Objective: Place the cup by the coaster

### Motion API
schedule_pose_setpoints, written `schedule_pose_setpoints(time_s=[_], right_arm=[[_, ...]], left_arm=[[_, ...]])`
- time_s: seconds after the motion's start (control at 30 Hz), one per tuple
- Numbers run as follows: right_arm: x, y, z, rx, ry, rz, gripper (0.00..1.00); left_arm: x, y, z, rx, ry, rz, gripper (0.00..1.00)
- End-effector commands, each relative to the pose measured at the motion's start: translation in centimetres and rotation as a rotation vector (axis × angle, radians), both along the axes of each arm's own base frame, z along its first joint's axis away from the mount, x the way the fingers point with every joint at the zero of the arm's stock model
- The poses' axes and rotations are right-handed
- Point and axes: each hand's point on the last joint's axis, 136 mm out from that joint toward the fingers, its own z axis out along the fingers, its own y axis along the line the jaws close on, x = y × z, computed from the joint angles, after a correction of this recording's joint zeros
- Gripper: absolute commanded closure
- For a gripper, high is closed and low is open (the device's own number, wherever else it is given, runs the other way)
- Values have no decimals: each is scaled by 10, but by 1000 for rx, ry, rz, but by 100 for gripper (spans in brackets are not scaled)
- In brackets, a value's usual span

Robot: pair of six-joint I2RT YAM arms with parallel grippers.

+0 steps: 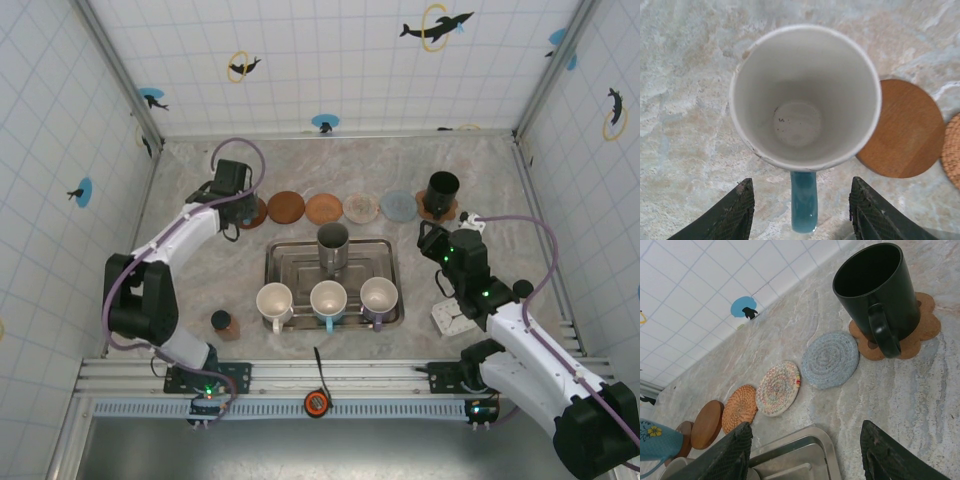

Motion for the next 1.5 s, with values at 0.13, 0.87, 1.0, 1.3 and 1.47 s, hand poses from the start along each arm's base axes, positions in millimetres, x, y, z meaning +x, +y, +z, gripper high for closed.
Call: schedule_pose_setpoints(time_s=[0.13,0.87,1.0,1.3,1.47], right_arm=[[2,3,2,15,-8,2,42],[2,54,33,-136,21,115,41],[0,73,29,-169,50,159,39],[-8,121,21,-292,132,273,35],[-15,147,19,-326,150,344,34]], left_arm=[[-19,-9,51,-116,-126,-31,48],[-86,-119,120,-303,-422,-358,45],[-92,-133,128,-339,-476,-410,45],[-92,-121,124,-254,-493,-390,44],[-96,-109,128,-231,-524,-360,44]])
